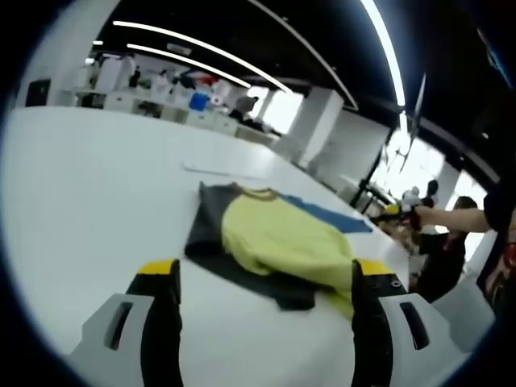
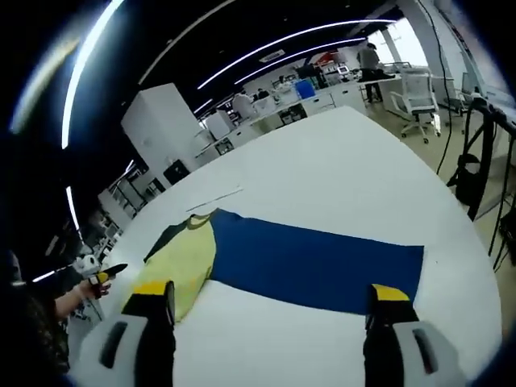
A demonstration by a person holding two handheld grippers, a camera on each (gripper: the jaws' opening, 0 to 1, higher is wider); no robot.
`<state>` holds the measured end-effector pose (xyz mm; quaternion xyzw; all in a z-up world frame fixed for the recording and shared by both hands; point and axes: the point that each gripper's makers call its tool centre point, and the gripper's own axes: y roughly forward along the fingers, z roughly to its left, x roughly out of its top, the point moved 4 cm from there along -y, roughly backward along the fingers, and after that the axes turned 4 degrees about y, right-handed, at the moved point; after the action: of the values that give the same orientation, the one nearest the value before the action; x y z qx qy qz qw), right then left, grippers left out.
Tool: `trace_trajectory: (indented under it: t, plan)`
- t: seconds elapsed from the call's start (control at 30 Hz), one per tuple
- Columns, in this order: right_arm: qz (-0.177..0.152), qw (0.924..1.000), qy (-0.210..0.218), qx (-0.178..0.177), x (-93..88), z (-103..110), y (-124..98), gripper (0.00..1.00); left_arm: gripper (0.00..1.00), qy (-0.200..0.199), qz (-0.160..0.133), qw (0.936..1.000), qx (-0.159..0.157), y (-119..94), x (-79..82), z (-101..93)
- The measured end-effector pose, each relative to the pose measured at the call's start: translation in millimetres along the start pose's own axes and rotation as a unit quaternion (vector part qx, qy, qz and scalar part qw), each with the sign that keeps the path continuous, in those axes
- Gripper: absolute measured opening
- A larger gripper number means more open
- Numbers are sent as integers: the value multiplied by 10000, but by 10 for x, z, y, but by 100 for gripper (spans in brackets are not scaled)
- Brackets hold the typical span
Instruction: Fold the garment on the visible template until the final outline fits inside the template.
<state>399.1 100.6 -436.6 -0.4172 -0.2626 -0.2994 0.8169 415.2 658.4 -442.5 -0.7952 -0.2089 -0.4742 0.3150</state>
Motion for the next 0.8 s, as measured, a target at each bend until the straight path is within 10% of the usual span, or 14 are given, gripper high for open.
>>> trace_trajectory:
  t: [0.8]
  plan:
    - [140,9938,-376,1038,-542,1307,55,100,62,-7,470,9988,-155,-2,-449,-174]
